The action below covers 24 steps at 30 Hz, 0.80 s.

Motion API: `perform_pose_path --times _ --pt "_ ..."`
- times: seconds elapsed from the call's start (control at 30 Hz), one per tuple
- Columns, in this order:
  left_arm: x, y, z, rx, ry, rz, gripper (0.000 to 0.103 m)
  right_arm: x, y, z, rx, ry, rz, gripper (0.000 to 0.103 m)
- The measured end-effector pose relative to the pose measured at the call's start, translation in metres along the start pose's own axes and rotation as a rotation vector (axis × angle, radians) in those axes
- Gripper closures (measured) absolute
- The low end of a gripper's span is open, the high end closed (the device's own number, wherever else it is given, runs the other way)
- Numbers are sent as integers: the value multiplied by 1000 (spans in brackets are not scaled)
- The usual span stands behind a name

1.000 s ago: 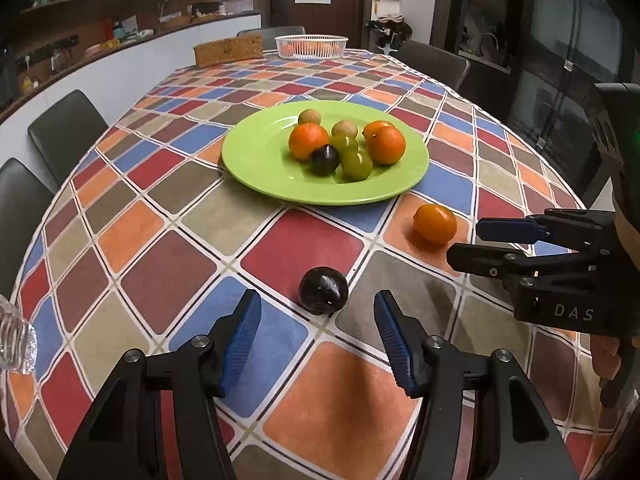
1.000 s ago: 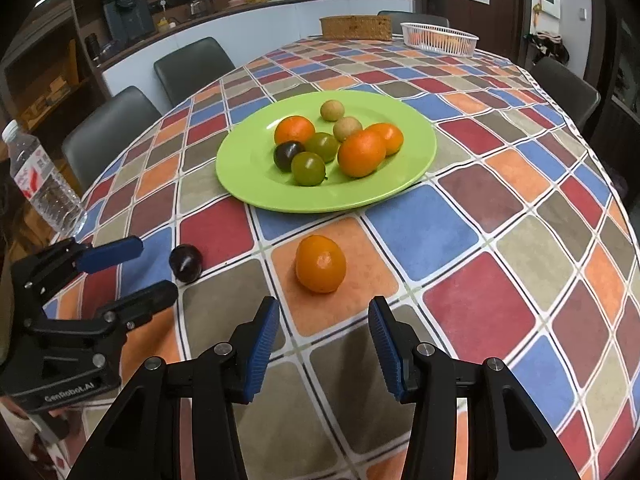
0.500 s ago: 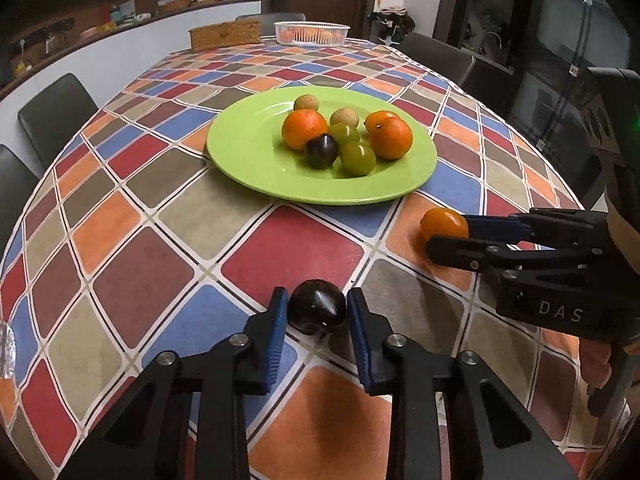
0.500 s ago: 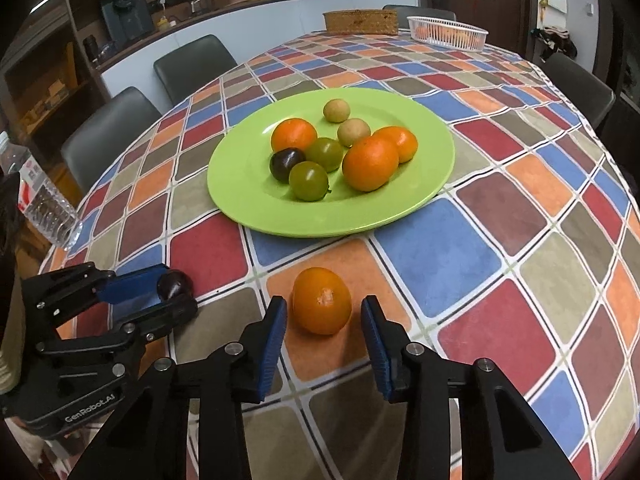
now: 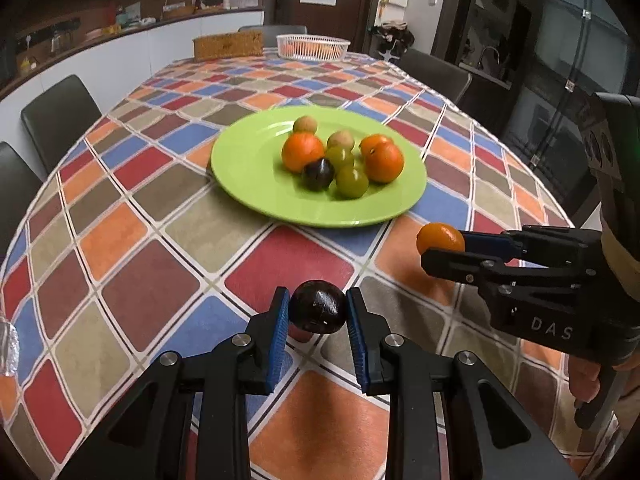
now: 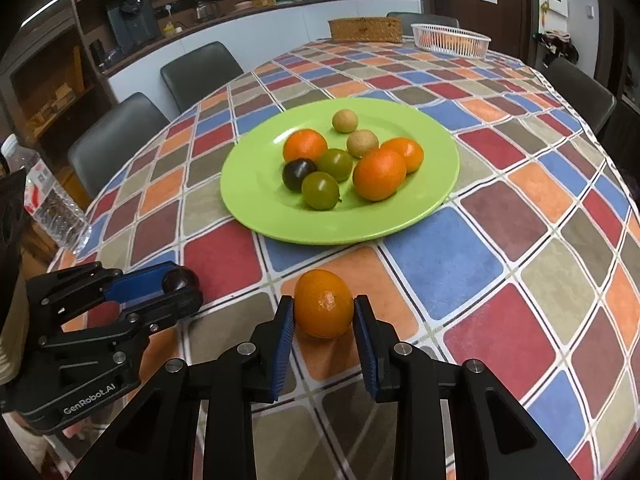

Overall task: Organize fruits
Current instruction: 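Close the left tool on the second plum while the right tool grasps the small mandarin, then carry the plum with the left tool while the right tool carries the mandarin over the plate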

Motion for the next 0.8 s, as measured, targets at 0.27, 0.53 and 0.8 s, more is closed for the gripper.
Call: perform_pose_path --times 0.27,0.53,0.8 --pt "13 -10 29 -11 -69 -20 75 9 8 31 3 -72 12 72" --pt "37 -17 51 0 -143 -61 75 25 8 57 4 -146 11 72" --pt "69 -16 58 19 -196 -99 75 50 4 66 -9 -194 6 72"
Point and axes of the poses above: each gripper's, at about its wrist camera, not at the fingertips, and z roughly against the way its jaws point, y to its left, x to its top, the point moved 5 cm from there along -z, roughly the way its jaws point, and after that the axes turned 4 degrees about -x, right-handed, at the moved point
